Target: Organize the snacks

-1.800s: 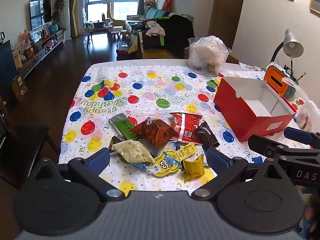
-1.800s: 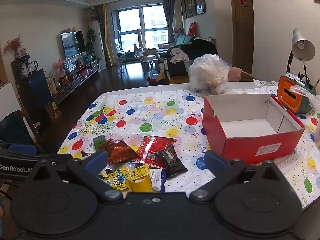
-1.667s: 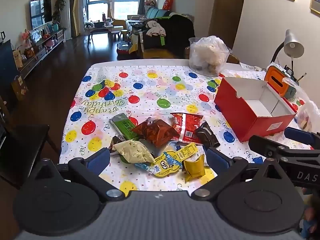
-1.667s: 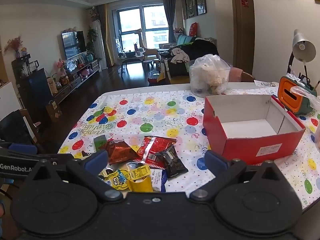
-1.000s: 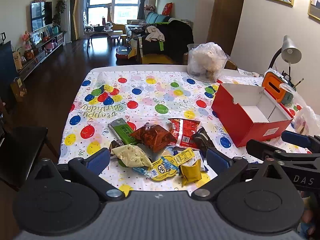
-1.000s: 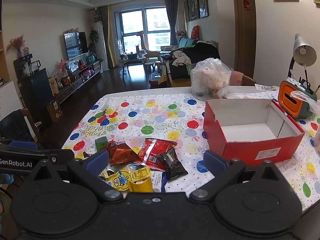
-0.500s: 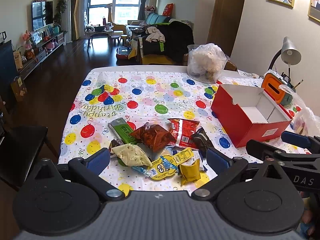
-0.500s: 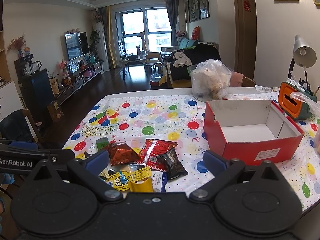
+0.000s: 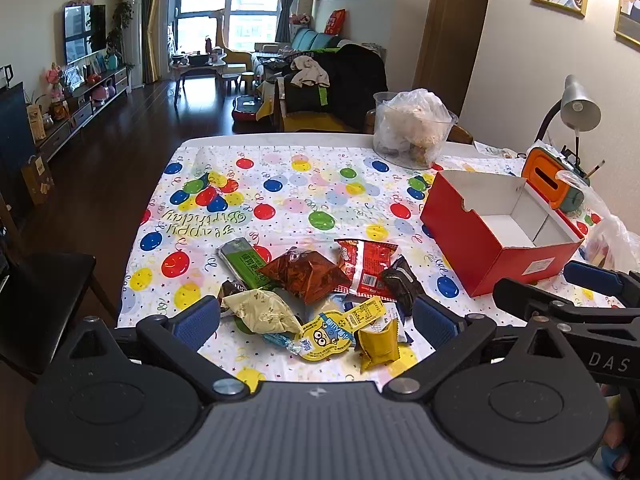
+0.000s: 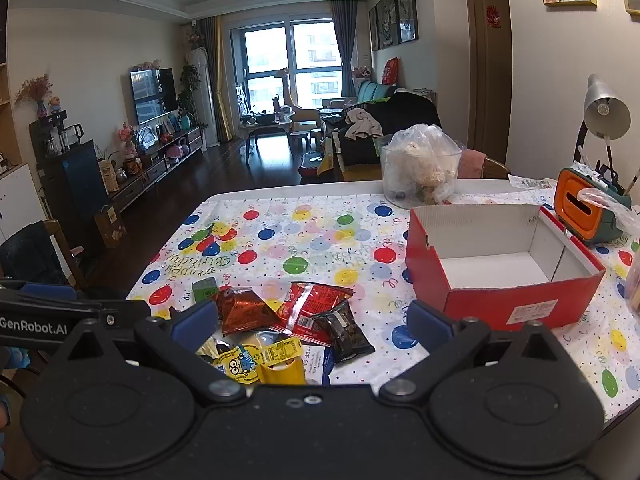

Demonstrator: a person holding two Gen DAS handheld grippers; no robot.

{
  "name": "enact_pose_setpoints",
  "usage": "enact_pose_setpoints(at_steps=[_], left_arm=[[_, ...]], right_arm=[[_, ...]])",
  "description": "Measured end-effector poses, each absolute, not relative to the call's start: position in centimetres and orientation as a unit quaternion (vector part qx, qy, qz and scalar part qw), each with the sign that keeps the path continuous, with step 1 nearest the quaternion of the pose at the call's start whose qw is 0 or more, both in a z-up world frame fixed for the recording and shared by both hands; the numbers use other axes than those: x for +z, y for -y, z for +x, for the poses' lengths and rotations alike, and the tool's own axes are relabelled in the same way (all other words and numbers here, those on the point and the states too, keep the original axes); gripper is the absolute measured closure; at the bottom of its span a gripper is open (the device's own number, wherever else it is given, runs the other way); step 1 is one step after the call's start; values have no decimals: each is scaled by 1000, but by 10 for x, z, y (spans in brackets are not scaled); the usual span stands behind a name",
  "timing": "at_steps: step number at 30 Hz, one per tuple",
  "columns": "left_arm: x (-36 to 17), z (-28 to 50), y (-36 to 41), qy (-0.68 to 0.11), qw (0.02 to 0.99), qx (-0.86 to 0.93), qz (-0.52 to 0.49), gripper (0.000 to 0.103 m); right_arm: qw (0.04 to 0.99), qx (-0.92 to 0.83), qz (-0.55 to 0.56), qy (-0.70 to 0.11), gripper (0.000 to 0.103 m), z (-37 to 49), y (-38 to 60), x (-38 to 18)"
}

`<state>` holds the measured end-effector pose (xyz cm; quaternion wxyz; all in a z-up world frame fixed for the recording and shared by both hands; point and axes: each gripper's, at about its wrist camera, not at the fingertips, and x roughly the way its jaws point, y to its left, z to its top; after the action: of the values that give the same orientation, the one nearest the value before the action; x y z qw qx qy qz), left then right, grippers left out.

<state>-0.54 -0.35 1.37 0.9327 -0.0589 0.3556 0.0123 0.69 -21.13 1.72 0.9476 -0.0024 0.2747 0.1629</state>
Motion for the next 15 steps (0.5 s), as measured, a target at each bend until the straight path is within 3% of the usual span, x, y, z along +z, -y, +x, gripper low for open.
enact_pose_setpoints(at_steps=[15], left_arm=[[16, -6, 2, -351, 934, 12, -63, 0]], right_arm=[[949, 164, -5, -268, 2, 7, 210, 22]])
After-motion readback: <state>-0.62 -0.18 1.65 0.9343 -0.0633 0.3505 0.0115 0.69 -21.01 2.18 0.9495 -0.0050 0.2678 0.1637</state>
